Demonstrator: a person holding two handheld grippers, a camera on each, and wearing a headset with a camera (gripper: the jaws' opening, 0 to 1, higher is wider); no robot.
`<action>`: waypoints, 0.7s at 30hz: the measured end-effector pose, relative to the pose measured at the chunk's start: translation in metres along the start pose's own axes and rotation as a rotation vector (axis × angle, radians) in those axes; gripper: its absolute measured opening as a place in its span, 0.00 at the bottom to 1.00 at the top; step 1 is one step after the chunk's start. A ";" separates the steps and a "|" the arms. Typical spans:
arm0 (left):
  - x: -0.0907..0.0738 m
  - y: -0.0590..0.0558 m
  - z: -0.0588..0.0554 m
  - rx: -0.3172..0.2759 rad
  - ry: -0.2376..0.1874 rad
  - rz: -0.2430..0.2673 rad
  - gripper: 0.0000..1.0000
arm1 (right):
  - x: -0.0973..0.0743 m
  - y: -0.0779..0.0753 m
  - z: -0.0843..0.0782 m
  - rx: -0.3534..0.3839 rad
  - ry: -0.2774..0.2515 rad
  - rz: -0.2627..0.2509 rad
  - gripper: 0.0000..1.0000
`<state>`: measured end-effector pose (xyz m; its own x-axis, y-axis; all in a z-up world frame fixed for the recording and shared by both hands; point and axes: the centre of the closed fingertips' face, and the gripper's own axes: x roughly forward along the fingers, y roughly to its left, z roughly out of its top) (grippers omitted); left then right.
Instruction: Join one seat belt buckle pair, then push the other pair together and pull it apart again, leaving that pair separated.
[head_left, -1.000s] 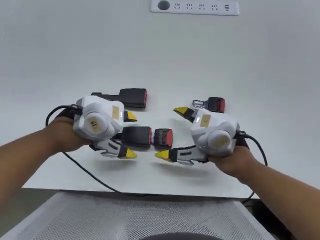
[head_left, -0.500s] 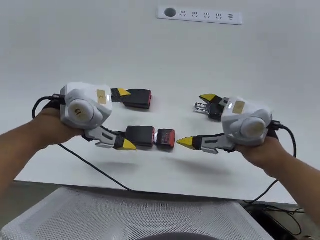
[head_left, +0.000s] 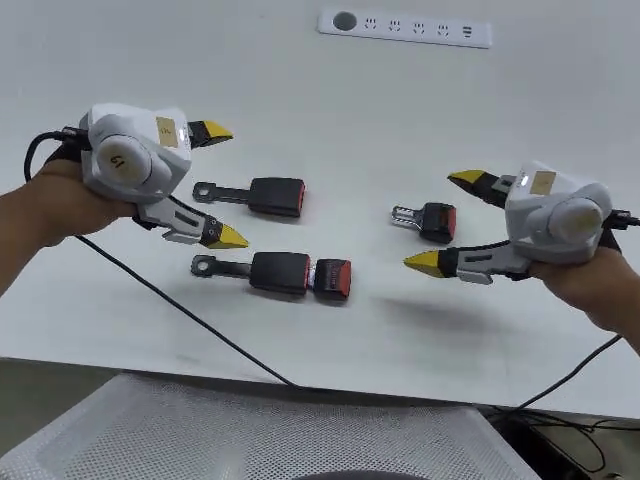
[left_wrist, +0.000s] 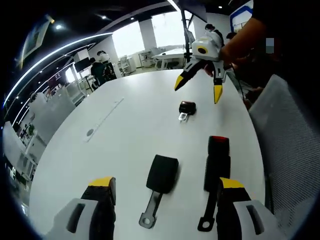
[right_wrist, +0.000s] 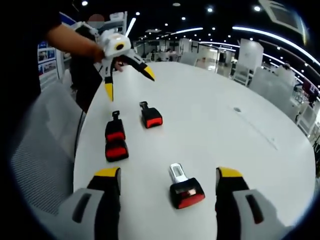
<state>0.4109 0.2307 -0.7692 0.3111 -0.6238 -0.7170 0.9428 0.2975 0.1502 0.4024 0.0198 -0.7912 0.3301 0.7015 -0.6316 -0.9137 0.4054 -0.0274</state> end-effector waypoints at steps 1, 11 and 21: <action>0.004 0.001 0.000 0.000 0.005 -0.005 0.86 | 0.000 -0.002 -0.003 0.004 0.009 0.003 0.79; 0.027 0.012 -0.004 0.008 0.032 -0.047 0.82 | 0.004 -0.013 -0.021 0.027 0.041 0.023 0.77; 0.049 0.009 -0.021 0.026 0.105 -0.115 0.77 | 0.013 -0.017 -0.035 0.031 0.079 0.062 0.72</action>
<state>0.4323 0.2179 -0.8172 0.1881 -0.5735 -0.7973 0.9748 0.2085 0.0800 0.4137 0.0013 -0.8257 0.2522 0.6779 -0.6906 -0.9237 0.3813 0.0369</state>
